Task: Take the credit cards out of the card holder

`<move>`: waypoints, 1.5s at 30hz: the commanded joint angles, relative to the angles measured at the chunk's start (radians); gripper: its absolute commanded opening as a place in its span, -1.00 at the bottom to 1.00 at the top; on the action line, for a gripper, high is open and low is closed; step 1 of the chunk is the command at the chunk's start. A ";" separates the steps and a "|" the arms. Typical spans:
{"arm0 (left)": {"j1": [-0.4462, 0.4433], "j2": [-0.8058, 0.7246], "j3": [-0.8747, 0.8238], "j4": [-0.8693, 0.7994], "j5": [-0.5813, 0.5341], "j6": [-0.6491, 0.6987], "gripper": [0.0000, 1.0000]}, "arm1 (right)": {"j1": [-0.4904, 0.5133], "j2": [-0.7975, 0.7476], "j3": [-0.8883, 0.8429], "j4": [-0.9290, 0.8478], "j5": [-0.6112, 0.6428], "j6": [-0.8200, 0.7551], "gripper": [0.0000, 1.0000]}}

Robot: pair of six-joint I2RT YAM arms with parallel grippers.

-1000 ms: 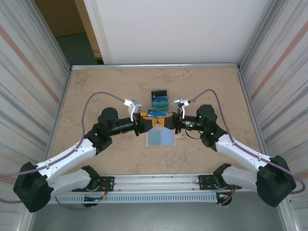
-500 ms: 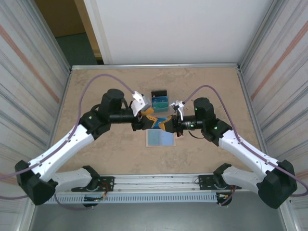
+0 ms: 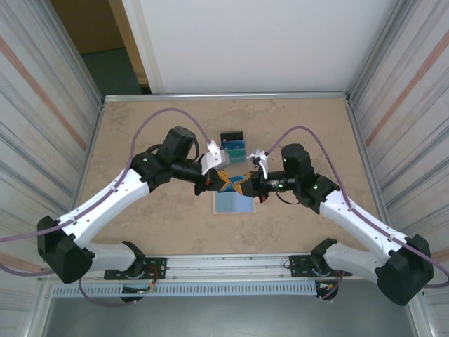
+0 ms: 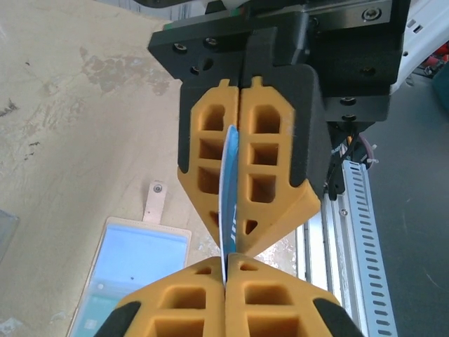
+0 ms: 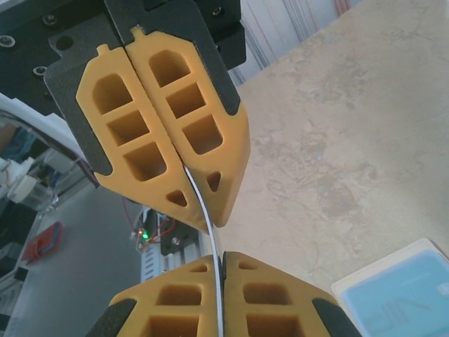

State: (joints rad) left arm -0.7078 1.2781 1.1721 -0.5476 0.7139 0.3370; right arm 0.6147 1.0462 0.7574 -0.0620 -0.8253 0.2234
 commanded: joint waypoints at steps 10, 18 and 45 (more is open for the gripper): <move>0.101 0.090 0.001 0.236 -0.228 0.191 -1.00 | -0.031 -0.111 -0.012 -0.080 0.401 0.025 0.67; 0.214 0.240 0.052 0.420 -0.124 0.300 -1.00 | -0.040 -0.147 0.001 -0.156 0.678 0.099 0.97; 0.281 0.742 0.450 0.217 -0.039 0.484 -1.00 | -0.041 -0.160 -0.012 -0.262 0.971 0.311 0.97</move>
State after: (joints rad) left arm -0.4290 1.9980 1.5780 -0.2939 0.6579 0.7910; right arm 0.5690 0.9005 0.7494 -0.2962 0.1131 0.5014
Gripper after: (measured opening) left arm 0.047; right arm 0.986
